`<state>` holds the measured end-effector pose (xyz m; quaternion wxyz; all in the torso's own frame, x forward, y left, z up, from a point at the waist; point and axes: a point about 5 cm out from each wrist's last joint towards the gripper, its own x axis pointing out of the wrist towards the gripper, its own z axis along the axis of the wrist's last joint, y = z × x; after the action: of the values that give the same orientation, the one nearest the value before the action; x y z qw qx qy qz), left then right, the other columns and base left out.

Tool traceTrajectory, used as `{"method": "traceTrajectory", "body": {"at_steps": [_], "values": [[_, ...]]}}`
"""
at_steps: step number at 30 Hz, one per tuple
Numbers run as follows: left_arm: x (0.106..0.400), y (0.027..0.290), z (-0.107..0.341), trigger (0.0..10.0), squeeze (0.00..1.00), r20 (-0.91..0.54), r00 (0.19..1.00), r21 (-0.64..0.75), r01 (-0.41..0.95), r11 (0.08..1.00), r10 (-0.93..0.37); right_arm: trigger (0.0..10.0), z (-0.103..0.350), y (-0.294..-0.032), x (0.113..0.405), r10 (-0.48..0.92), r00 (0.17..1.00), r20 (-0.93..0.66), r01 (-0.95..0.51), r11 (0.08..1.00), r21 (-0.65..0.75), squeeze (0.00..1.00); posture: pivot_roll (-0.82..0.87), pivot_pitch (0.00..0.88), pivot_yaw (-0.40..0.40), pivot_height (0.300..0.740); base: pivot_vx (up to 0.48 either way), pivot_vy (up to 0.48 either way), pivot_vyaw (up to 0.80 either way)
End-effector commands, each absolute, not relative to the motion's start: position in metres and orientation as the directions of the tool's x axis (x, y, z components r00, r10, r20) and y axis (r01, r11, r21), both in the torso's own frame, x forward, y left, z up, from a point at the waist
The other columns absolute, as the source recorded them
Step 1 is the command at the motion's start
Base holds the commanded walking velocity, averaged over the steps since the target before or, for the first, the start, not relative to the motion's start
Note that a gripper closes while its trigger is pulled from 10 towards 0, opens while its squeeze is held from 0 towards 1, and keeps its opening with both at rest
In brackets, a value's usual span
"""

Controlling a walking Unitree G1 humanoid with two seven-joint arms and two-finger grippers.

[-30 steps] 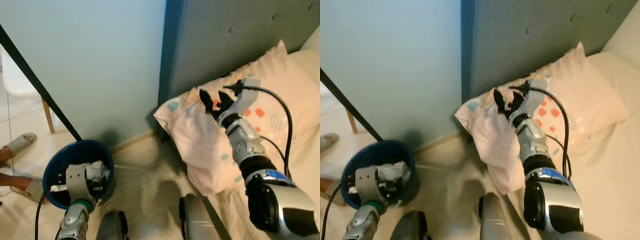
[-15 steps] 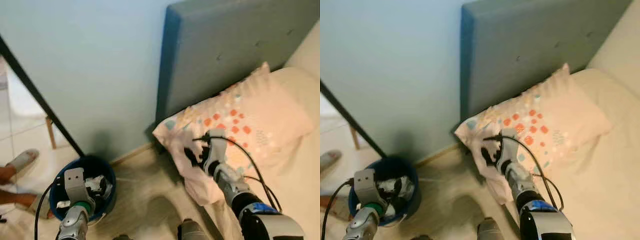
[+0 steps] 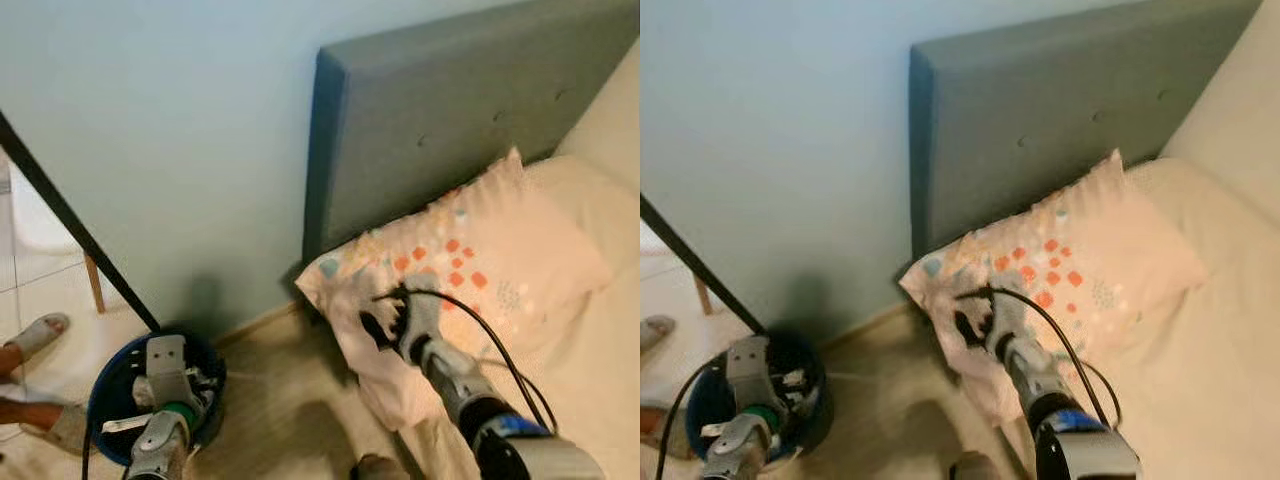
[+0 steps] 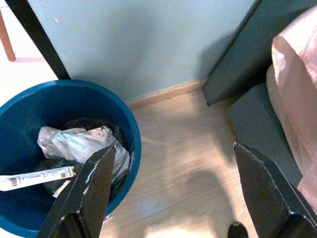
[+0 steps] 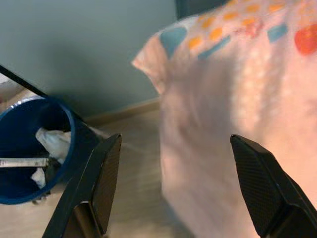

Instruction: Clean up the room

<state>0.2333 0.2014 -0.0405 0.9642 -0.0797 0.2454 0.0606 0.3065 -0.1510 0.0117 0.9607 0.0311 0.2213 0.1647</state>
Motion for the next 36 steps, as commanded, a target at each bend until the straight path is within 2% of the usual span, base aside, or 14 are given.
{"method": "traceTrajectory", "body": {"at_steps": [1, 4, 8, 13, 16, 21, 26, 27, 29, 36], "values": [[0.228, 0.203, -0.045, 10.0, 0.0, -0.51, 0.856, -0.116, -0.164, 0.98, 0.083, 10.0, 0.004, -0.154, 0.299, 0.329, 0.836, -0.439, -0.297, 0.944, 0.141, 0.0, -0.09, 0.018, 0.017, 0.725, 0.0, 0.0, 0.0], [0.228, 0.203, -0.045, 10.0, 0.0, -0.509, 0.857, -0.118, -0.16, 0.98, 0.079, 10.0, 0.004, -0.153, 0.299, 0.338, 0.834, -0.436, -0.311, 0.941, 0.136, 0.0, -0.09, 0.019, 0.017, 0.725, 0.0, 0.0, 0.51], [0.229, 0.2, -0.045, 10.0, 0.0, -0.515, 0.856, -0.11, -0.124, 0.986, 0.05, 10.0, 0.004, -0.149, 0.297, 0.37, 0.822, -0.434, -0.355, 0.927, 0.118, 0.0, -0.09, 0.02, 0.016, 0.725, 0.0, -0.472, 0.76], [0.229, 0.2, -0.045, 10.0, 0.0, -0.517, 0.853, -0.102, -0.139, 0.985, 0.067, 10.0, 0.002, -0.148, 0.296, 0.367, 0.821, -0.438, -0.354, 0.928, 0.116, 0.0, -0.09, 0.019, 0.017, 0.725, 0.0, -0.469, 0.76], [0.226, 0.202, -0.047, 10.0, 0.0, -0.529, 0.845, -0.116, -0.161, 0.98, 0.076, 10.0, -0.002, -0.149, 0.294, 0.333, 0.812, -0.48, -0.343, 0.937, 0.069, 0.0, -0.09, 0.019, 0.017, 0.725, 0.0, 0.0, 0.74], [0.221, 0.203, -0.05, 10.0, 0.0, -0.542, 0.838, -0.121, -0.151, 0.981, 0.062, 10.0, -0.006, -0.151, 0.292, 0.298, 0.805, -0.512, -0.307, 0.949, 0.071, 0.0, -0.09, 0.015, 0.012, 0.725, 0.0, 0.0, 0.0], [0.218, 0.198, -0.054, 10.0, 0.0, -0.557, 0.83, -0.12, -0.118, 0.986, 0.032, 10.0, -0.005, -0.152, 0.293, 0.3, 0.809, -0.505, -0.306, 0.949, 0.073, 0.0, -0.09, 0.011, 0.009, 0.725, 0.0, -0.458, 0.0], [0.219, 0.199, -0.052, 10.0, 0.0, -0.546, 0.836, -0.142, -0.166, 0.976, 0.062, 10.0, -0.004, -0.151, 0.294, 0.305, 0.808, -0.504, -0.307, 0.948, 0.081, 0.0, -0.09, 0.015, 0.008, 0.725, 0.0, 0.0, 0.0], [0.22, 0.199, -0.052, 10.0, 0.0, -0.542, 0.837, -0.15, -0.178, 0.973, 0.07, 10.0, -0.004, -0.151, 0.294, 0.306, 0.808, -0.503, -0.307, 0.948, 0.084, 0.0, -0.09, 0.015, 0.008, 0.725, 0.0, 0.0, 0.0], [0.221, 0.2, -0.05, 10.0, 0.0, -0.532, 0.843, -0.153, -0.18, 0.972, 0.072, 10.0, -0.005, -0.15, 0.293, 0.308, 0.807, -0.503, -0.306, 0.948, 0.089, 0.0, -0.09, 0.021, 0.004, 0.725, 0.0, 0.0, 0.0]]}}
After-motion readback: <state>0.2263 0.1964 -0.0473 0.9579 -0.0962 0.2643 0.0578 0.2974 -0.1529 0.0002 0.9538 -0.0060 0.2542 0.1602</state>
